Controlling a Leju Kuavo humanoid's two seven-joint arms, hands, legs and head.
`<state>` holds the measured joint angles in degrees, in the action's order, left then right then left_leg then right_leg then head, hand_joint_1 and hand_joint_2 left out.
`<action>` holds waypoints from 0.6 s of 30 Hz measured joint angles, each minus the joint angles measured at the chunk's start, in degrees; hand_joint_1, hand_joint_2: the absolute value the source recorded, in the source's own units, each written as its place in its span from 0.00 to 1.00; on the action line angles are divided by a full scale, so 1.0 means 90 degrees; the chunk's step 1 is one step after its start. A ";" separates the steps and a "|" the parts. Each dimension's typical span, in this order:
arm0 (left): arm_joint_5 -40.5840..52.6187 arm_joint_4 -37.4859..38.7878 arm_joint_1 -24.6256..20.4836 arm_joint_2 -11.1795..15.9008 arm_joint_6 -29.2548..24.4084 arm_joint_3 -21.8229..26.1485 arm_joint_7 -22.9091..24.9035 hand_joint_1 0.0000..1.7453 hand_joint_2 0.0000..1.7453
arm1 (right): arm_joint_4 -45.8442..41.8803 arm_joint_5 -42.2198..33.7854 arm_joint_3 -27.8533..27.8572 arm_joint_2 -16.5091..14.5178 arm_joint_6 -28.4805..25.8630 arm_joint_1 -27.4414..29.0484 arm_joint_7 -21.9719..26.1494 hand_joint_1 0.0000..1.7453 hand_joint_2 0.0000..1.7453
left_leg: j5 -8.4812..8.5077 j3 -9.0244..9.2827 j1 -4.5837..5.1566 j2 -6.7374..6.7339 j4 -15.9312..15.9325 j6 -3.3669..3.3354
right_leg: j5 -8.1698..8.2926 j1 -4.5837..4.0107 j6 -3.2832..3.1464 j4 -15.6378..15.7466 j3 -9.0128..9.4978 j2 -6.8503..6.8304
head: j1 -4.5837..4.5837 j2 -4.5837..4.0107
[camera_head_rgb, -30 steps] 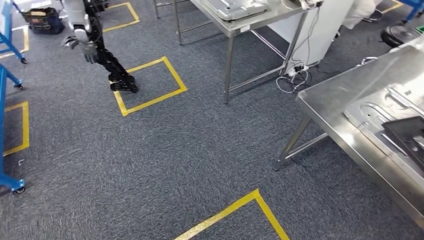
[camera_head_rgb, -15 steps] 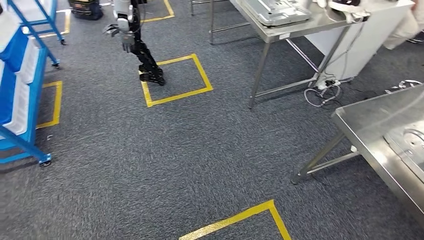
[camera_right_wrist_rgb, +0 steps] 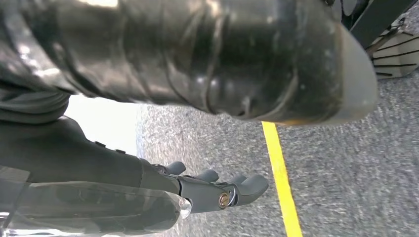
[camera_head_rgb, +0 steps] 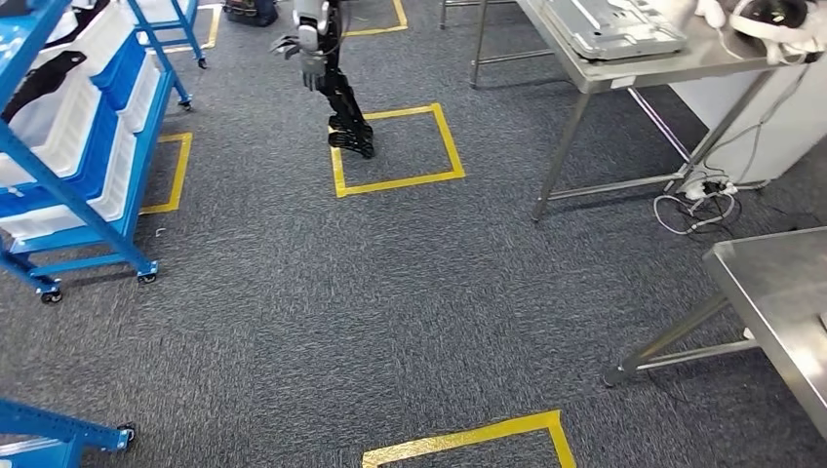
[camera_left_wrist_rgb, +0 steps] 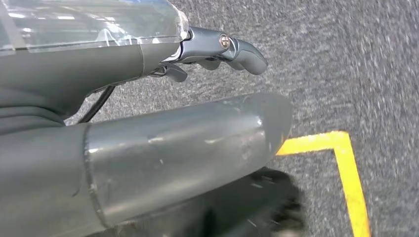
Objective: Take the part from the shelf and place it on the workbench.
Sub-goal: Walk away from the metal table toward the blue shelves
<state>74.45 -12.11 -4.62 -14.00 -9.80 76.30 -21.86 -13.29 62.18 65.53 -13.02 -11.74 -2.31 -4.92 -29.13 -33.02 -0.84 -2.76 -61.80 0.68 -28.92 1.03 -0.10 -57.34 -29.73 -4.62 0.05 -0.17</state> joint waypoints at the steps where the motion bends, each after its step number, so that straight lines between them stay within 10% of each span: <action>1: 0.0001 0.0000 -0.0010 0.0000 -0.0004 -0.0001 0.0005 0.00 0.00 | 0.0001 0.0002 0.0000 0.0006 0.0007 -0.0002 -0.0004 0.00 0.00 | 0.0090 0.0152 0.0021 -0.0105 0.0298 -0.0035 | -0.0023 -0.0014 0.0038 -0.0013 0.0016 -0.0056 | 0.0003 0.0000; 4: -0.0001 0.0000 -0.0010 0.0001 -0.0009 -0.0001 0.0012 0.00 0.00 | 0.0001 0.0004 0.0000 0.0026 0.0020 -0.0038 -0.0006 0.00 0.00 | 0.0105 0.0198 0.0070 -0.0052 0.0463 -0.0150 | -0.0058 -0.0032 0.0147 -0.0012 0.0067 -0.0212 | 0.0010 -0.0001; 6: -0.0012 0.0000 0.0003 -0.0005 -0.0004 0.0001 -0.0002 0.00 0.00 | 0.0001 0.0003 0.0001 0.0038 0.0027 -0.0055 -0.0001 0.00 0.00 | 0.0142 0.0214 0.0053 0.0075 0.0507 -0.0239 | -0.0192 0.0002 0.0224 -0.0138 0.0057 -0.0059 | 0.0010 -0.0001; 11: -0.0040 0.0000 -0.0018 -0.0013 0.0019 0.0001 -0.0018 0.00 0.00 | 0.0003 0.0017 0.0002 0.0076 0.0045 -0.0021 0.0006 0.00 0.00 | 0.0201 0.0199 0.0046 0.0425 0.0528 -0.0342 | -0.0944 0.0024 0.0270 -0.1816 -0.0789 0.0482 | 0.0011 -0.0001; 15: -0.0040 0.0000 -0.0016 -0.0021 0.0021 0.0001 -0.0016 0.00 0.00 | 0.0005 0.0022 0.0003 0.0095 0.0051 0.0000 0.0004 0.00 0.00 | 0.0184 0.0218 0.0058 0.0785 0.0491 -0.0315 | -0.0096 0.0028 0.0184 -0.0692 -0.0392 0.0752 | 0.0011 -0.0001; 18: -0.0041 0.0000 -0.0022 -0.0033 0.0023 0.0001 -0.0012 0.00 0.00 | 0.0007 0.0022 0.0005 0.0117 0.0060 0.0007 0.0003 0.00 0.00 | 0.0183 0.0158 0.0050 0.0981 0.0462 -0.0217 | 0.0056 0.0012 0.0136 -0.0142 -0.0187 0.0971 | 0.0009 -0.0001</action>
<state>74.08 -12.11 -4.81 -14.29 -9.60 76.30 -21.97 -13.23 62.38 65.57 -11.97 -11.20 -2.25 -4.89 -27.49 -31.60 -0.39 6.07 -57.64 -1.28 -28.42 1.14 1.12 -58.63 -31.41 4.12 0.13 -0.18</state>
